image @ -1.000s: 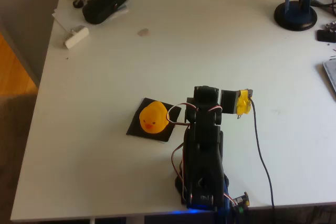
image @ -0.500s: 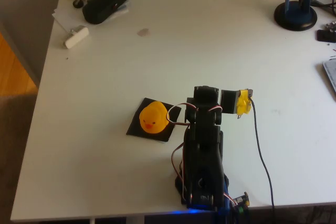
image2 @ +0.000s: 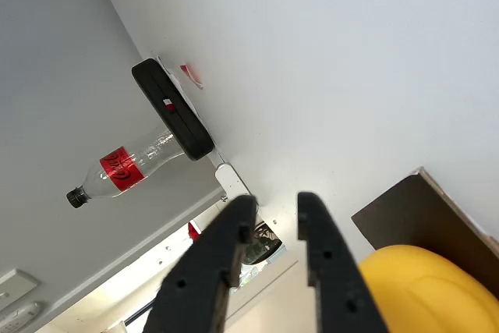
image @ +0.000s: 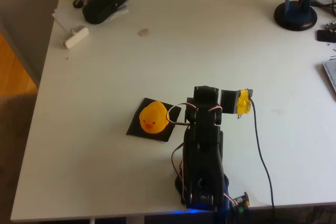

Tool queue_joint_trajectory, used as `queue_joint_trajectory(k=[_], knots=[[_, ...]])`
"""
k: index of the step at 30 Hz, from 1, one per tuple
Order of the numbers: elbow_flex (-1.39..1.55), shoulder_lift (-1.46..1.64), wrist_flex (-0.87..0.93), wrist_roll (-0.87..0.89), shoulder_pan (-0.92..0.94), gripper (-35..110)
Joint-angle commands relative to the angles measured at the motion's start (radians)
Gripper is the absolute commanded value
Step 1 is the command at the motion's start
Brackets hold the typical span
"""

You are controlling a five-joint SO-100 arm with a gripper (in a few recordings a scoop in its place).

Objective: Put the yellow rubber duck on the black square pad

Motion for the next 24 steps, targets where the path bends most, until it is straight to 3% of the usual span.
queue_joint_trajectory(k=[1,24], knots=[[0.014,0.028,-0.005,-0.014,0.003,5],[0.014,0.028,-0.005,-0.008,0.002,5]])
